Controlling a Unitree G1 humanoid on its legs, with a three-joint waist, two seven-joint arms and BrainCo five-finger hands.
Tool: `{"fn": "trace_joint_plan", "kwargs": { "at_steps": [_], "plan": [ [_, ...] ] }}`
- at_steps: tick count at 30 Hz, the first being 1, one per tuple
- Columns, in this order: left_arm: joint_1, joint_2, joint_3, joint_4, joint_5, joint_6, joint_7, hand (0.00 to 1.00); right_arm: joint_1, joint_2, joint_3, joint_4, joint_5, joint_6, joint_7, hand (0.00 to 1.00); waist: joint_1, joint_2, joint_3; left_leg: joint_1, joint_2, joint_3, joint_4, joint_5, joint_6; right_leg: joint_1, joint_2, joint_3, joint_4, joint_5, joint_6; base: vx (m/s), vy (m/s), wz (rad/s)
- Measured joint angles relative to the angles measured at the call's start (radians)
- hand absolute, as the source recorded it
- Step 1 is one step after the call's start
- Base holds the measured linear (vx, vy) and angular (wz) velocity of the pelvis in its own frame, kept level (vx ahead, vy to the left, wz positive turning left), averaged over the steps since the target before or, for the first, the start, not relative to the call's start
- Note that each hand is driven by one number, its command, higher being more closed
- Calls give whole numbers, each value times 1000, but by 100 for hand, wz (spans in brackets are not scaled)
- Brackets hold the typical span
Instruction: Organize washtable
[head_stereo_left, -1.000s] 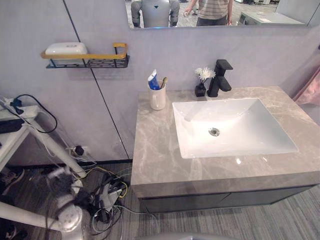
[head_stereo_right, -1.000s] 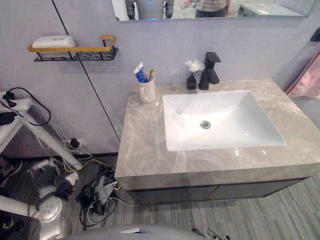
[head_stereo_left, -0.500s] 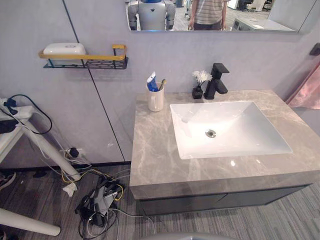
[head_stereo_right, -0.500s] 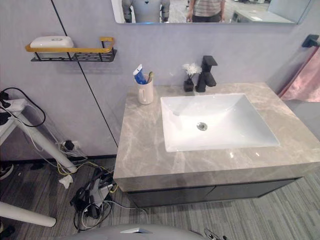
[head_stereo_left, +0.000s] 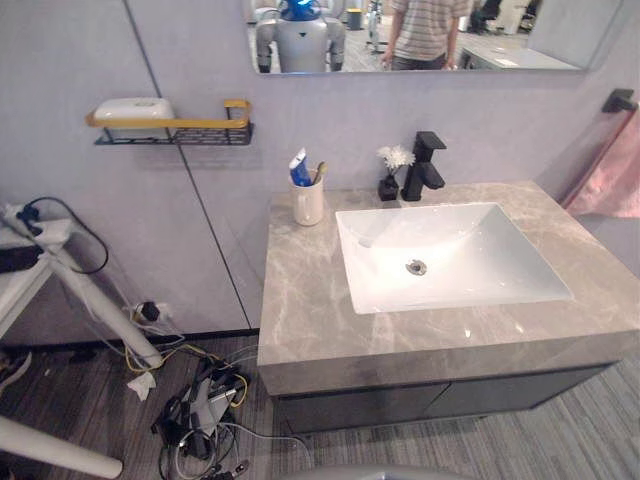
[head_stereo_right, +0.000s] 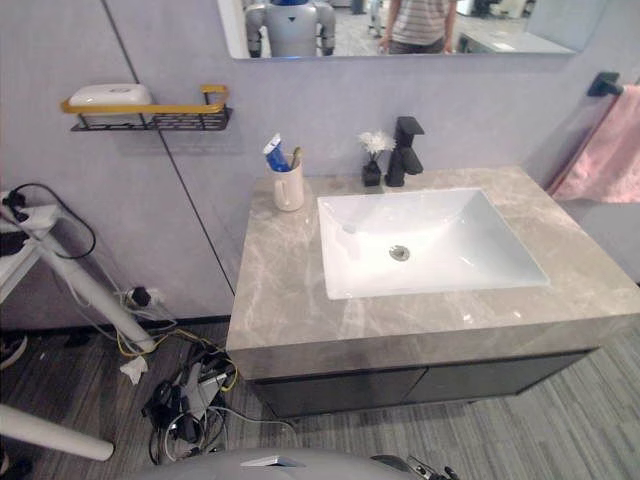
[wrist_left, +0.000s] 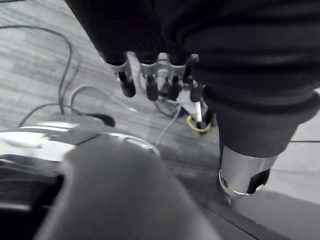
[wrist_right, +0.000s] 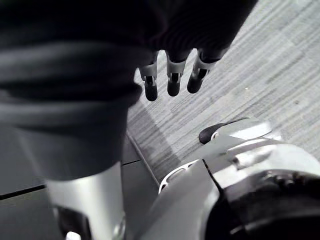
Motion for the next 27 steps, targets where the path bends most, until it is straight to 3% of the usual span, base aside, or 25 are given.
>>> {"fn": "trace_joint_plan", "kwargs": {
  "at_steps": [2, 3, 4, 5, 6, 7, 9, 10, 11, 12, 13, 14, 15, 16, 18, 21, 24, 26, 27],
  "plan": [
    [1, -2, 1, 0, -5, -1, 3, 0, -4, -5, 23, 1, -1, -7, 1, 0, 5, -3, 23, -78, 20, -25, 108, 3, 5, 0, 8, -33, 19, -16, -2, -206, -70, 63],
    [-3, -6, 1, -2, -11, -2, 5, 0, -11, -10, 24, 3, -1, -11, 1, 0, 13, 10, 36, -108, 30, -17, 143, 16, 26, -1, 10, -49, 33, -19, -7, -293, -52, 69],
    [-12, -7, 2, 0, -15, -1, 6, 0, -16, -15, 22, 7, -1, -16, 1, 0, 21, 11, 44, -129, 29, 0, 129, 37, 54, -17, 8, -51, 44, -27, -19, -222, -9, 53],
    [-15, -7, 5, 3, -15, 0, 6, 0, -18, -8, 22, 7, -1, -17, 1, 0, 21, -1, 48, -117, 24, 17, 115, 38, 56, -33, 0, -47, 46, -28, -30, -77, 97, 43],
    [-32, -15, 41, 3, -17, 2, 6, 0, -36, -17, 13, 7, 0, -20, 1, 0, 25, 18, 72, -155, 33, 43, 323, -39, 79, -44, -7, -55, 75, -17, -47, -46, 155, 12],
    [-23, -38, 60, 2, -16, 1, 10, 0, -39, -29, 11, 2, 1, -21, 2, 0, 22, 32, 79, -173, 32, 40, 520, -82, 70, -54, -7, -52, 87, -13, -51, -53, 178, -2],
    [-9, -56, 68, 6, -16, 8, 10, 0, -33, -43, 10, -6, 1, -22, 10, 0, 5, 67, 78, -150, 22, 67, 672, -51, 76, -52, 4, -53, 82, -3, -33, -140, 137, 3],
    [-10, -59, 69, 9, -15, 12, 9, 0, -43, -44, 8, -5, 0, -17, 11, 0, 3, 78, 78, -148, 11, 76, 635, -66, 76, -45, 14, -49, 59, 12, -20, -107, 121, 18],
    [-10, -52, 70, 9, -15, 12, 8, 0, -44, -39, 7, -4, 0, -14, 12, 0, 7, 66, 75, -146, -5, 76, 607, -66, 76, -46, 13, -34, 49, 13, -19, -29, 74, 23],
    [-20, -35, 84, 6, -14, 15, 6, 0, -43, -18, 7, -3, 0, -12, 16, 0, 9, 26, 74, -114, -60, 66, 515, -83, 76, -56, 4, 5, 9, 21, -34, 66, 32, 24],
    [-19, -30, 89, 4, -14, 18, 7, 0, -33, -5, 1, -3, 0, -13, 19, 0, 0, 7, 57, -86, -89, 50, 458, -142, 63, -61, -12, 3, -15, 57, -53, 89, 27, 29],
    [-24, -39, 87, 1, -14, 19, 7, 0, -36, -23, -5, -4, 0, -14, 25, 0, -3, 44, 41, -73, -85, 30, 367, -249, 49, -92, 9, -13, -7, 95, -37, 52, 60, 20],
    [-25, -48, 79, 1, -13, 20, 8, 0, -40, -35, -7, -2, 0, -9, 24, 0, -5, 74, 30, -41, -90, 31, 246, -315, 69, -113, 23, -14, -2, 96, -39, 30, 106, 10],
    [-38, -38, 72, 1, -11, 19, 10, 0, -41, -27, -8, -1, 0, -1, 24, 0, -9, 40, 23, -2, -142, 26, 122, -302, 82, -133, -2, -16, -1, 108, -35, -2, 78, 4],
    [-47, 2, 3, 0, -4, 18, 14, 0, -30, -1, -12, -3, 10, 0, 22, 0, -11, 1, -7, 16, -199, 25, 7, -233, 86, -159, -43, -19, -10, 132, -43, -33, 14, 11],
    [-101, 22, -92, -8, 27, 6, 23, 0, -22, 0, -14, -4, 30, 0, 18, 0, -14, -15, -17, 17, -248, 26, -89, -175, 92, -200, -76, -8, -14, 160, -29, -45, 22, 3],
    [-151, 15, -153, -4, 47, -3, 29, 0, -38, 0, -16, -3, 30, 0, 9, 0, -18, -16, -15, 4, -276, 54, -141, -143, 103, -250, -84, 27, -31, 181, -42, -17, 40, -29],
    [-178, -4, -165, 10, 67, -4, 26, 0, -43, 1, -15, -3, 30, 0, 9, 0, -24, -26, -10, 6, -285, 99, -158, -131, 112, -268, -77, 52, -55, 208, -61, -5, 26, -56],
    [-190, -11, -166, 26, 85, -4, 24, 0, -43, 4, -12, -5, 29, -2, 10, 0, -35, -36, -4, 6, -282, 127, -144, -127, 121, -283, -66, 50, -55, 248, -94, -98, -36, -94]
  ]
}}
